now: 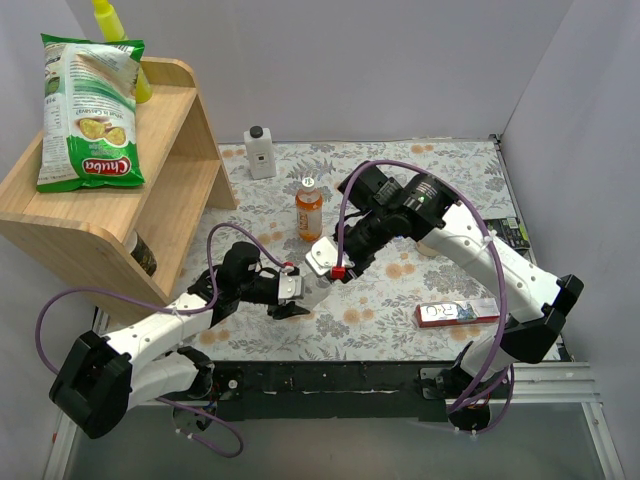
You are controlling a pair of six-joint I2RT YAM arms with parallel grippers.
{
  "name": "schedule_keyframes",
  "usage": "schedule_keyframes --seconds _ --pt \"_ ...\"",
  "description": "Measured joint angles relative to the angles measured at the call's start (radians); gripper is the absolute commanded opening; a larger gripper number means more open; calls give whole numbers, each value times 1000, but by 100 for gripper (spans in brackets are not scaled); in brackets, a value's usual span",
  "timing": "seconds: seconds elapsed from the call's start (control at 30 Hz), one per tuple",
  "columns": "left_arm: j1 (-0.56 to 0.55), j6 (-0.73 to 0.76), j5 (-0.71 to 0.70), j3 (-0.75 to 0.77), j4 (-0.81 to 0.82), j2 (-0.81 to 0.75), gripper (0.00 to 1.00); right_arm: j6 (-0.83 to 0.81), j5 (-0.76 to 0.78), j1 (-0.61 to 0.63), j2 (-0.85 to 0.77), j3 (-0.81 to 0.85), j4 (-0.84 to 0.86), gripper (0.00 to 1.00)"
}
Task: Screw on the bottle caps
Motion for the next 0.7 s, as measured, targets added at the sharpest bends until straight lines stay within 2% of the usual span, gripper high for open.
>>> schedule_keyframes --seconds 0.7 --pt "-8 -104 -50 -40 133 -1 0 -5 27 19 0 0 19 1"
